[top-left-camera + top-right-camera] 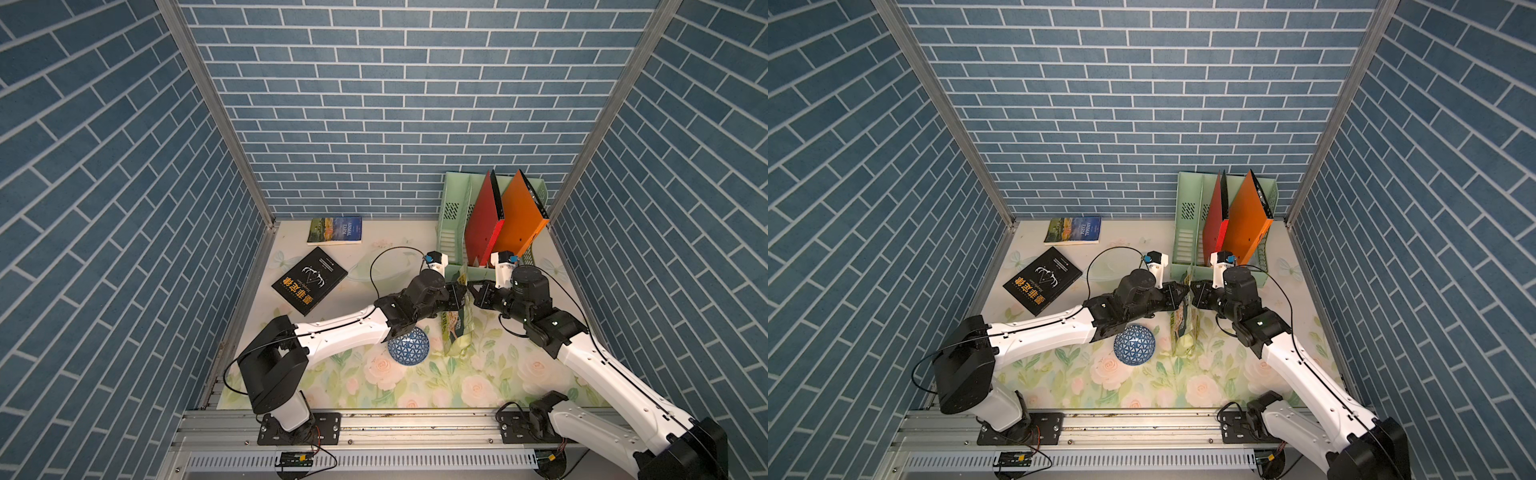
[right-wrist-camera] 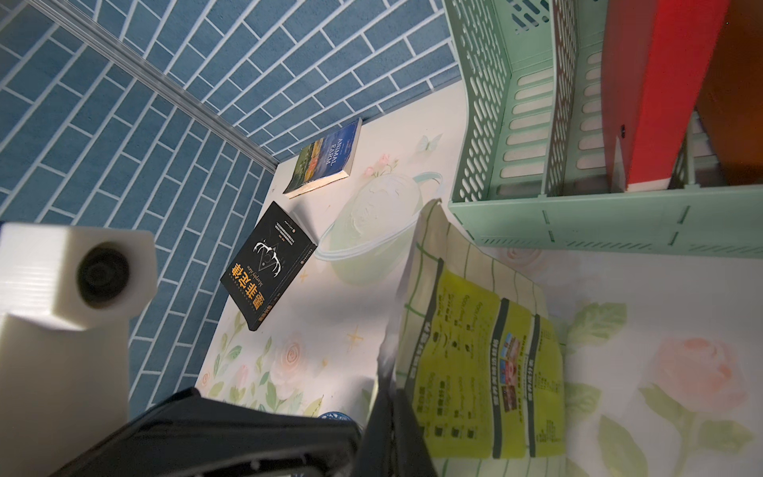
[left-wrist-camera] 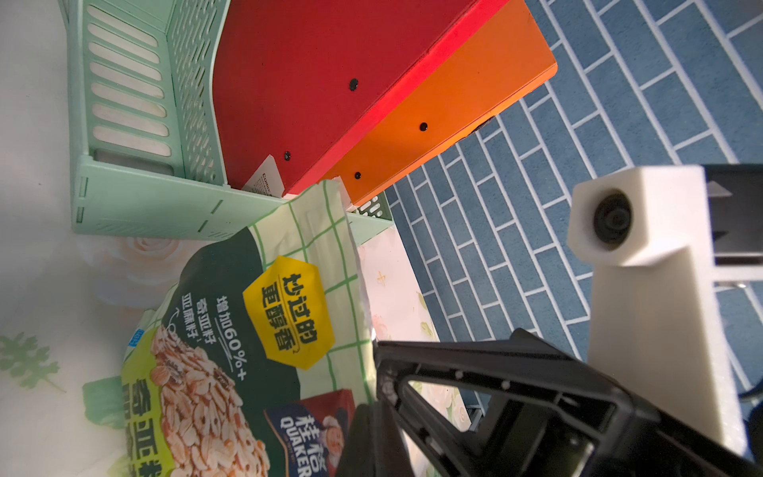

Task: Pour the oats into the breakfast bowl
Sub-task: Open the oats bag at the center of the board.

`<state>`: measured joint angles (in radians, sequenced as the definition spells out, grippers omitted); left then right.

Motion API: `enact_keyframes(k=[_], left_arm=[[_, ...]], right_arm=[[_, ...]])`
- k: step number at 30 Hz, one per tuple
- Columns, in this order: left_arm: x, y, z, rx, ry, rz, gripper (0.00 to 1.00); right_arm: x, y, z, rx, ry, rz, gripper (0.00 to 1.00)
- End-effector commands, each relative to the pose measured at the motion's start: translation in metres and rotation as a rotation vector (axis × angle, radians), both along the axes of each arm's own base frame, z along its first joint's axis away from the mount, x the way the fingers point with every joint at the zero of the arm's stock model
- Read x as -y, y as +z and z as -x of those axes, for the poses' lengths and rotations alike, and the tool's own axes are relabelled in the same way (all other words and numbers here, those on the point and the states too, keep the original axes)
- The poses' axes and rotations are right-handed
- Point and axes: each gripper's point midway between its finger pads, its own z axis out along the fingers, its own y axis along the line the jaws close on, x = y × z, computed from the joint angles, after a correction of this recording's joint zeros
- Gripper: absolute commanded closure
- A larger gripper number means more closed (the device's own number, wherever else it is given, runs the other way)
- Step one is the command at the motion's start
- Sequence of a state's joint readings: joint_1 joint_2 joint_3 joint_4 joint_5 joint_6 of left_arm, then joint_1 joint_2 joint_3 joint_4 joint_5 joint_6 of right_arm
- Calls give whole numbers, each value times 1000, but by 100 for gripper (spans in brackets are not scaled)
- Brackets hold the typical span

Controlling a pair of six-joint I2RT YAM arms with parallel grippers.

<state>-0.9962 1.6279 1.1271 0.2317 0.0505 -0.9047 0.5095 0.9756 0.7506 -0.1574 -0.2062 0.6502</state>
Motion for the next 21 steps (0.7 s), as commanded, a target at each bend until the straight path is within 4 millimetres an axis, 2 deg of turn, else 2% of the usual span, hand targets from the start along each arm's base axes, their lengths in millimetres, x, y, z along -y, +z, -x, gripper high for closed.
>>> enact_keyframes(k=[1,11,13,15,18,21], left_arm=[[3,-8,3,-8,-17,-8,100],[3,-8,3,-9,-20,-4,100],[4,-8,3,-9,-20,-3,100],[3,-8,3,-8,-17,-3,100],[-1,-6,1,-3,4,-11,100],[-15,-9,-6,-19,85,-44,100]], right_arm=[[-1,-13,9,-42,19,18,90],[-8,-9,8,-35,40,6,84],[-8,-12,8,-43,40,10,89],[-7,-17,7,-53,36,18,100],[0,-21,4,-55,-6,50,100],[20,-19,-1,-22,-107,96,100]])
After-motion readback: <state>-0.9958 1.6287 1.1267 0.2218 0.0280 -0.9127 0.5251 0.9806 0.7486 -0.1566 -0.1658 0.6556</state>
